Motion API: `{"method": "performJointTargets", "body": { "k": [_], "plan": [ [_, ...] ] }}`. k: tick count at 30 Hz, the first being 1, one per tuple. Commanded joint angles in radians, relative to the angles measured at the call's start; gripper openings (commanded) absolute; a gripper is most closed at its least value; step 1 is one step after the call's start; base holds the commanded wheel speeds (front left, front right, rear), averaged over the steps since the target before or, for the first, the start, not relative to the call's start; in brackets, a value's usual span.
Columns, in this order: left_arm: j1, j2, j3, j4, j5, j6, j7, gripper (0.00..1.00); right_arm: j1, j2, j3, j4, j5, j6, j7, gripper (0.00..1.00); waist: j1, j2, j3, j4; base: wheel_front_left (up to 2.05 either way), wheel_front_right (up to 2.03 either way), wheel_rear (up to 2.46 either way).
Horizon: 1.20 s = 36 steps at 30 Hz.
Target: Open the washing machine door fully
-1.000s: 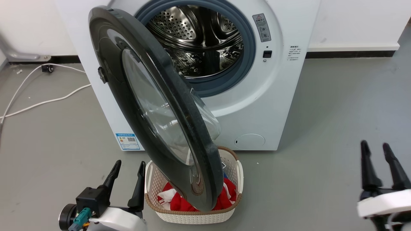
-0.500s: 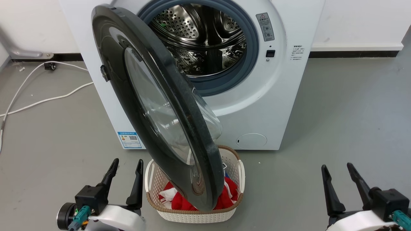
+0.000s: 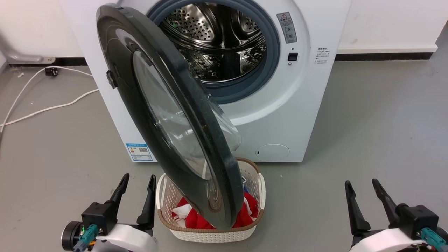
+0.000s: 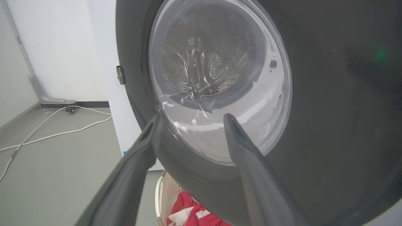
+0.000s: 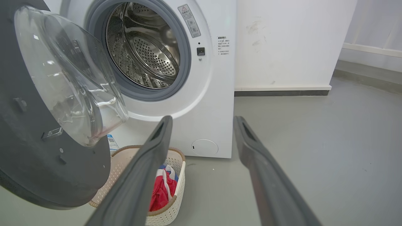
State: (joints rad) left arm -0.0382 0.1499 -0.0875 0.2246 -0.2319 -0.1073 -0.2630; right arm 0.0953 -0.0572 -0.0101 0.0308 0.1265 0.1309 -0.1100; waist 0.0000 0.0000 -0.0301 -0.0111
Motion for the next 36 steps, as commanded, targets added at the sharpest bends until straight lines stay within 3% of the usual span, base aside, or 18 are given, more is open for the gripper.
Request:
{"method": "performJointTargets", "body": {
  "k": [1, 14, 15, 16, 25, 36],
  "plan": [
    [-0.007, 0.003, 0.002, 0.002, 0.000, -0.004, -0.003, 1.00, -0.017, 0.005, 0.000, 0.003, 0.000, 0.000, -0.006, 1.00, 0.0000, 0.0000, 0.000, -0.001, 0.00, 0.00, 0.00],
    [-0.004, -0.003, 0.000, 0.014, -0.008, -0.002, -0.003, 0.99, -0.035, 0.007, -0.007, 0.021, -0.005, 0.000, -0.015, 1.00, 0.0000, 0.0000, 0.001, -0.003, 0.00, 0.00, 0.00],
    [-0.003, -0.004, -0.001, 0.015, -0.009, -0.002, -0.003, 0.38, -0.036, 0.007, -0.007, 0.022, -0.005, 0.000, -0.015, 1.00, 0.0000, 0.0000, 0.001, -0.003, 0.00, 0.00, 0.00],
    [-0.002, -0.004, -0.003, 0.015, -0.010, -0.002, -0.003, 0.00, -0.037, 0.007, -0.006, 0.023, -0.006, 0.000, -0.015, 1.00, 0.0000, 0.0000, 0.001, -0.002, 0.00, 0.00, 0.00],
    [-0.014, -0.006, 0.013, -0.031, -0.031, 0.023, 0.009, 0.00, -0.034, 0.008, -0.010, 0.026, -0.004, 0.000, -0.010, 1.00, 0.0000, 0.0000, -0.001, 0.010, 0.00, 0.00, 0.00],
    [-0.107, 0.014, 0.064, -0.344, -0.021, 0.091, 0.008, 0.00, -0.043, 0.008, -0.010, 0.033, 0.013, 0.000, -0.011, 1.00, 0.0000, 0.0000, 0.014, 0.028, 0.00, 0.00, 0.00]
  ]
}}
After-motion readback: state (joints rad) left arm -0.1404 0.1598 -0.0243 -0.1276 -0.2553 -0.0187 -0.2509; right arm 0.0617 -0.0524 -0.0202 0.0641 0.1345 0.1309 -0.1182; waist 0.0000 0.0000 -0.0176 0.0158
